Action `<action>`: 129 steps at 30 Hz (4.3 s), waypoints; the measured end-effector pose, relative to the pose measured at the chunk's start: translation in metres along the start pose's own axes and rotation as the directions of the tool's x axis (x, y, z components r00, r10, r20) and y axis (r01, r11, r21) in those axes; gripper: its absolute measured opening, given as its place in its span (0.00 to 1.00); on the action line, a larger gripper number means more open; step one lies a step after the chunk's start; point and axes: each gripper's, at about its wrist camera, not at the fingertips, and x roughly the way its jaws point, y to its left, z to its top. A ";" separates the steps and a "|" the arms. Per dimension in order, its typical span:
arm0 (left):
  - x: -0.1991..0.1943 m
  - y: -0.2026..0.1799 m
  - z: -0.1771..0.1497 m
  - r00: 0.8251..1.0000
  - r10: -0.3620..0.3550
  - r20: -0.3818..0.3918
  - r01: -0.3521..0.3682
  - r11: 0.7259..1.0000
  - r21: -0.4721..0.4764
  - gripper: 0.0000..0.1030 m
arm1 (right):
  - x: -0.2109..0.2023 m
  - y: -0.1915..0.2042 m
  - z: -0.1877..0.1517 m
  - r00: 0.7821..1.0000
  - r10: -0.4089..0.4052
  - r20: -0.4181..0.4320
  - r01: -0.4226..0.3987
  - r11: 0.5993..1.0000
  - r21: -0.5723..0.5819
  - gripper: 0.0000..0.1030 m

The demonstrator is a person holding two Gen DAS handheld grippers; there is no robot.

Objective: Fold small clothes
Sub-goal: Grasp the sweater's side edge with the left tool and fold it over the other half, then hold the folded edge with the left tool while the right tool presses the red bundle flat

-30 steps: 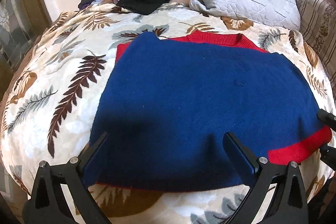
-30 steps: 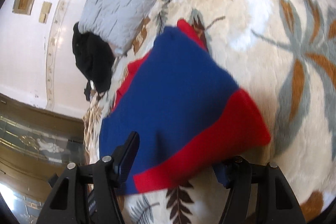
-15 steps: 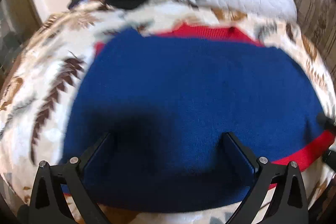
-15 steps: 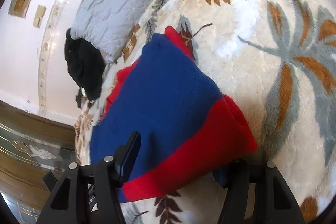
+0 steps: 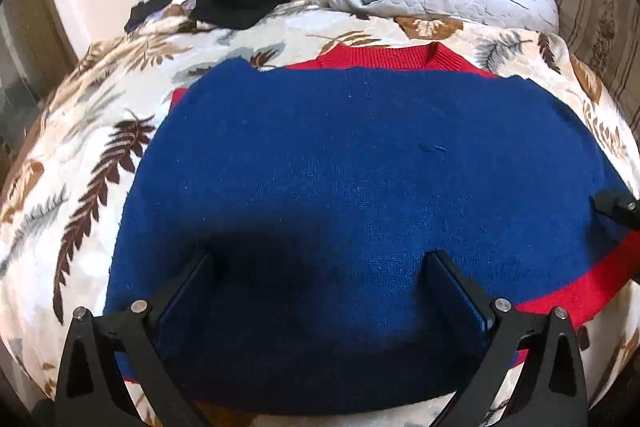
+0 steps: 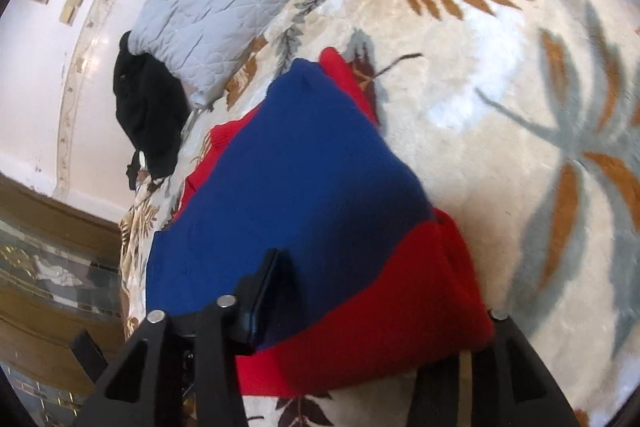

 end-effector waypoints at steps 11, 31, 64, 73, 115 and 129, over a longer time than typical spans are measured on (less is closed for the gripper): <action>-0.052 0.097 -0.016 0.990 -0.084 0.111 0.110 0.960 -0.257 1.00 | -0.046 0.178 -0.027 0.980 0.018 0.197 0.087 0.856 -0.510 0.13; -0.025 0.151 0.036 0.870 -0.479 0.120 0.488 0.798 -0.355 1.00 | 0.066 0.238 -0.138 0.994 0.013 -0.105 -0.087 0.668 -0.739 0.12; -0.011 0.157 0.032 0.919 -0.383 0.093 0.392 0.868 -0.305 0.16 | 0.000 0.178 -0.144 0.985 0.142 -0.096 -0.170 0.746 -0.644 0.61; -0.026 0.160 0.023 0.962 -0.264 0.072 0.274 0.911 -0.309 0.26 | -0.013 0.150 -0.121 0.981 0.175 -0.083 -0.192 0.821 -0.537 0.76; -0.022 0.155 -0.007 0.964 -0.256 0.066 0.263 0.912 -0.316 0.56 | 0.101 0.161 -0.023 0.942 0.165 -0.292 -0.258 0.912 -0.318 0.70; -0.038 0.162 -0.030 0.983 -0.181 0.016 0.178 0.944 -0.276 0.44 | 0.054 0.116 -0.084 0.913 0.228 -0.339 -0.325 0.908 -0.265 0.70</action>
